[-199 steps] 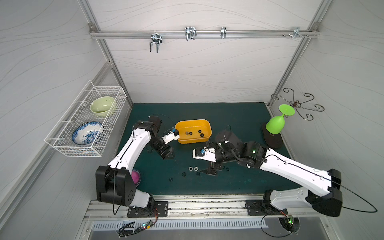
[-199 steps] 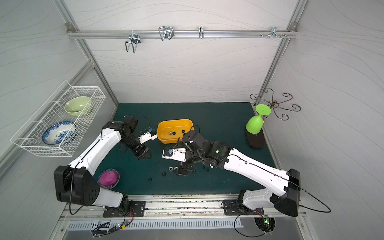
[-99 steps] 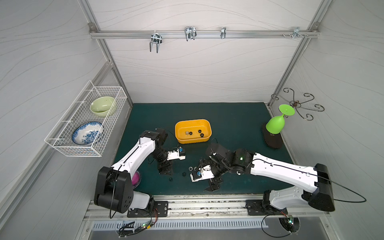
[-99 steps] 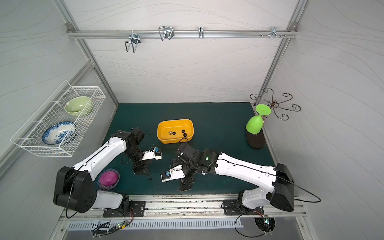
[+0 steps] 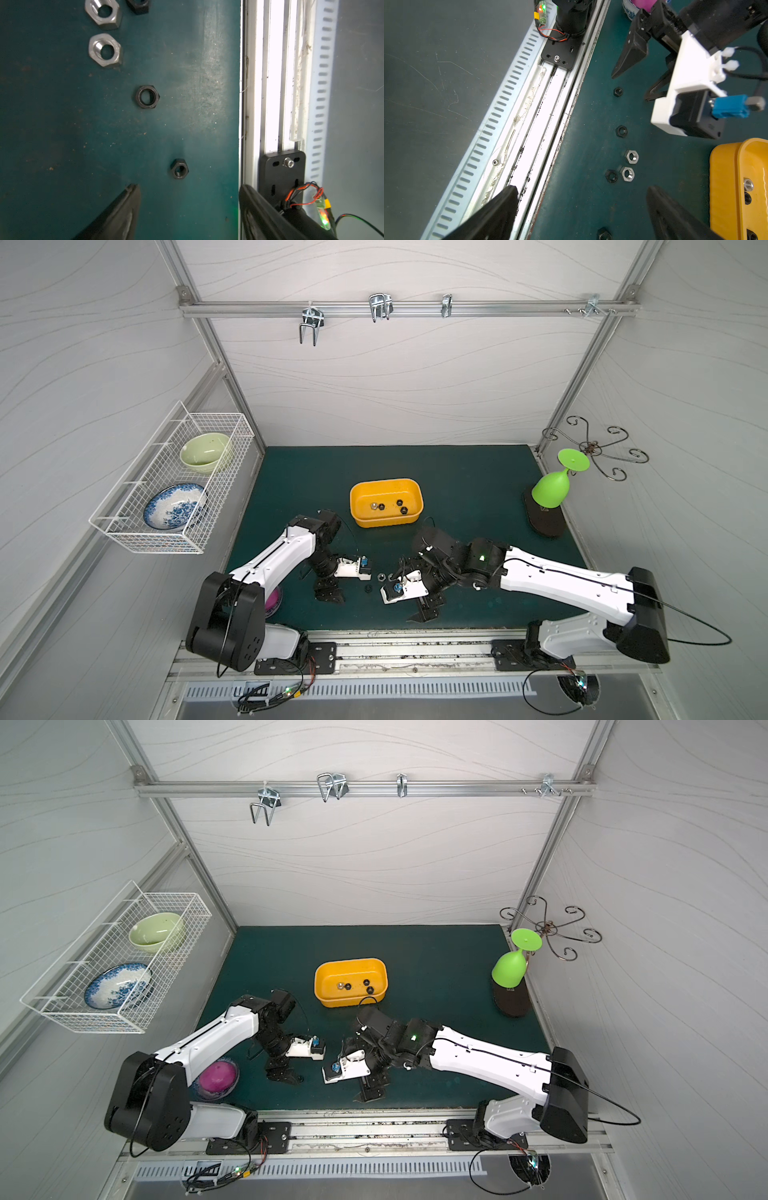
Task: Put the nuts on the desktop into the storage box
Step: Pick up the nut from the center of the board.
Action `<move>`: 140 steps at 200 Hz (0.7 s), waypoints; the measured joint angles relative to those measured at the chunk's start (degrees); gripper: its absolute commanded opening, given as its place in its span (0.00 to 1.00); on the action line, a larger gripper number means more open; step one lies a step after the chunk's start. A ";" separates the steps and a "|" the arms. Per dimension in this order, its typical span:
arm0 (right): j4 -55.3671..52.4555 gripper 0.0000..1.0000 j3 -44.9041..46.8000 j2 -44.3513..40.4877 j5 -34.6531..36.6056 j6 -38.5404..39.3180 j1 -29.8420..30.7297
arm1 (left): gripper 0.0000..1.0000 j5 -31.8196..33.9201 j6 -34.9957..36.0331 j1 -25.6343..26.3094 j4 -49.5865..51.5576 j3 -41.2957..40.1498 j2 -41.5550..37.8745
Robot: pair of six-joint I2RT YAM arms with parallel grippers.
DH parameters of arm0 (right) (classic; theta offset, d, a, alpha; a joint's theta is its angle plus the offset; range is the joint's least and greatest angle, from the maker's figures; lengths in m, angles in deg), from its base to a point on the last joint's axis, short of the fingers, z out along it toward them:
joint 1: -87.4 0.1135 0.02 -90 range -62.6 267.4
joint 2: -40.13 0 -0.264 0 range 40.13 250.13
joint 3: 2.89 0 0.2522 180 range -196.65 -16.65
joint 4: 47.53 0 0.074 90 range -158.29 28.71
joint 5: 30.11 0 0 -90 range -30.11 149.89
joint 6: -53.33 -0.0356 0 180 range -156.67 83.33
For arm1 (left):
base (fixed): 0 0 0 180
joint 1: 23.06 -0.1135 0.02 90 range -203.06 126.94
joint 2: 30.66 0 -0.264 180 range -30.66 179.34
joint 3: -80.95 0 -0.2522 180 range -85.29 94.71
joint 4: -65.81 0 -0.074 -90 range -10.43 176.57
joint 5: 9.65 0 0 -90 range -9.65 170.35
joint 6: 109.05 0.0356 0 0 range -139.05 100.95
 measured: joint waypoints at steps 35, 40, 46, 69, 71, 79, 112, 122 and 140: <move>0.02 0.99 0.00 0.00 0.15 0.00 0.00 | 0.78 1.55 0.61 1.81 -1.49 -1.86 -0.44; 0.02 0.99 0.02 0.00 0.24 0.00 0.00 | 0.78 1.57 0.66 2.01 -1.68 -2.01 -0.52; 0.09 0.99 0.07 0.00 0.33 0.00 0.00 | 0.78 1.60 0.72 2.23 -1.88 -2.21 -0.70; 0.42 0.99 0.31 -0.02 0.94 0.00 0.02 | 0.78 2.03 0.90 3.52 -3.19 -3.21 -1.44; 0.42 0.99 0.33 -0.02 0.96 0.00 0.02 | 0.78 2.16 0.90 3.65 -3.26 -3.34 -1.49; 0.44 0.99 0.37 -0.02 1.14 0.00 0.02 | 0.78 2.64 0.90 4.11 -3.85 -3.93 -1.55; 0.74 0.99 0.79 -0.02 1.66 -0.02 0.02 | 0.77 4.94 0.92 5.92 -6.29 -6.86 -1.60; 0.94 0.99 0.94 -0.02 1.84 -0.02 0.02 | 0.77 5.31 0.87 6.14 -6.91 -7.37 -1.66; 1.18 0.99 1.14 -0.02 2.21 -0.02 0.02 | 0.76 5.90 0.87 6.29 -7.91 -7.91 -1.90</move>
